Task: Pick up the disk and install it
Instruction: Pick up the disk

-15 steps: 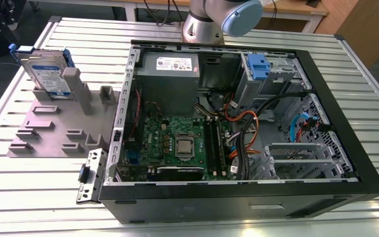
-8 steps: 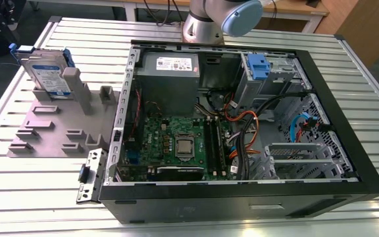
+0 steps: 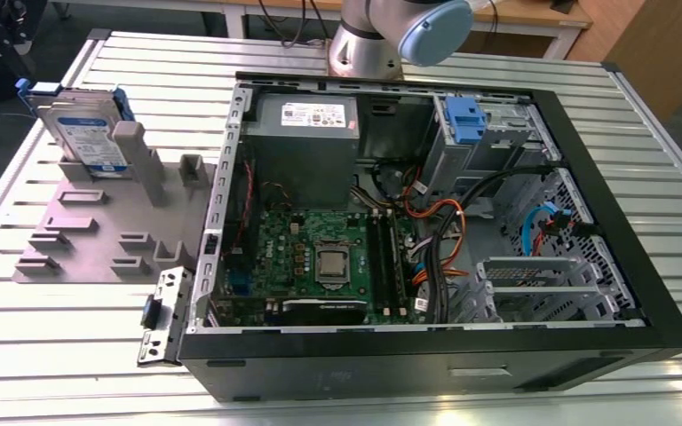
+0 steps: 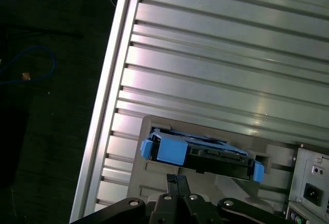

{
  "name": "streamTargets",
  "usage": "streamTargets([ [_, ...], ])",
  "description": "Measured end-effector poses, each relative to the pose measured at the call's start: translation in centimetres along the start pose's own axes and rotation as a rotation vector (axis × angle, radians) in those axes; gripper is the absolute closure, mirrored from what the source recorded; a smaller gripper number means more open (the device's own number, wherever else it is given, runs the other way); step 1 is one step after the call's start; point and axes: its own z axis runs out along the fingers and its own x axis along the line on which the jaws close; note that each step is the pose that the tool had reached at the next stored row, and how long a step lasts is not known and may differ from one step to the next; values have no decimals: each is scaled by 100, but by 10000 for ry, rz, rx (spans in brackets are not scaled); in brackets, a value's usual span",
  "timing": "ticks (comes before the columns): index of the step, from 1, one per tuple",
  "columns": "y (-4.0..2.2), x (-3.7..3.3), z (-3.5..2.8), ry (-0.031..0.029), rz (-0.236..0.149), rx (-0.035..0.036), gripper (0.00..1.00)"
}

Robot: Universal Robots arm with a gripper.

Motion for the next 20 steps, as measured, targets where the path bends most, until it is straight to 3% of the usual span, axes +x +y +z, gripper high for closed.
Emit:
streamTargets([
  [9, 0, 0, 0, 2, -48, -1, 89],
  [20, 0, 0, 0, 33, -757, -10, 89],
])
